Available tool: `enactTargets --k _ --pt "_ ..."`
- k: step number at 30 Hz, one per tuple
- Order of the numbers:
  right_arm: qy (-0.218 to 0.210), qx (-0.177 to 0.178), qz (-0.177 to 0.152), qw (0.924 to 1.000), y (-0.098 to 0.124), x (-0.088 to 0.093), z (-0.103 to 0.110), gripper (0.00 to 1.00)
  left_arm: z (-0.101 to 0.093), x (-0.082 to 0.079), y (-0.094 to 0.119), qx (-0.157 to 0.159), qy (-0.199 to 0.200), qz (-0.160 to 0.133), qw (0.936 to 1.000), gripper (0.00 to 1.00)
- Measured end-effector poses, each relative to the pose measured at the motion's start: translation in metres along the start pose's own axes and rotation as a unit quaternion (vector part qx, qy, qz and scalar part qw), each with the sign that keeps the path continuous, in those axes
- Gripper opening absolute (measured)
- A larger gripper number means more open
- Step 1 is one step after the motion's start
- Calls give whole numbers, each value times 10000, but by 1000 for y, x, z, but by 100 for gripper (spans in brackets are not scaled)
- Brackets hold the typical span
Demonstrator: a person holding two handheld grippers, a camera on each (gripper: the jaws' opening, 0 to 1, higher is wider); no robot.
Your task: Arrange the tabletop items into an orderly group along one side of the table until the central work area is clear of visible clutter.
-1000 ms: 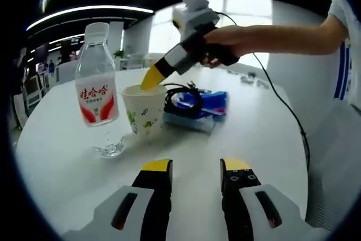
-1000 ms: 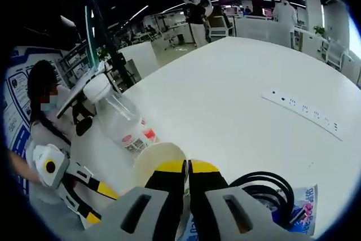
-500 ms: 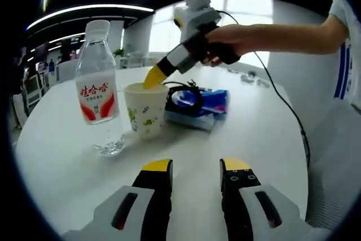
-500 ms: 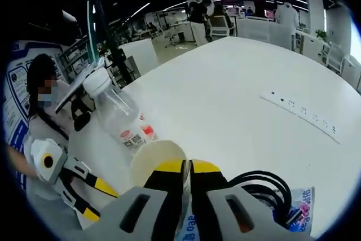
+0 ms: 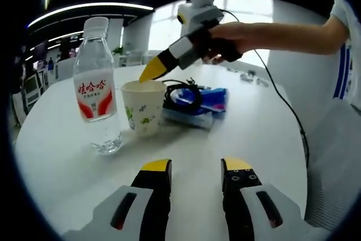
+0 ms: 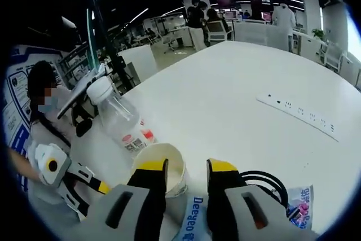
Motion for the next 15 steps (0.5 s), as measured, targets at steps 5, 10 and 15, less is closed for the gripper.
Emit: enactTargets --k 5,10,15 --pt "223 -19 25 9997 11 6 -2 40 0 -2 0 5 44 -9 10000 33" --pt "330 -92 110 9994 23 17 -2 47 4 -4 1 -109 38 -57 9999 36" --pt "498 -132 202 9985 34 28 -2 56 7 -4 3 -149 117 -44 9998 39"
Point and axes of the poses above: the point that each gripper's makers call its tool centre point, and the gripper's own axes: y roughly backward along the fingers, z roughly to its left, x roughly out of its underside, the point moved 10 cm from there along y, roughly backward along the fingers, and after that the axes turned 6 degrees about -y, right-handed, at the moved point
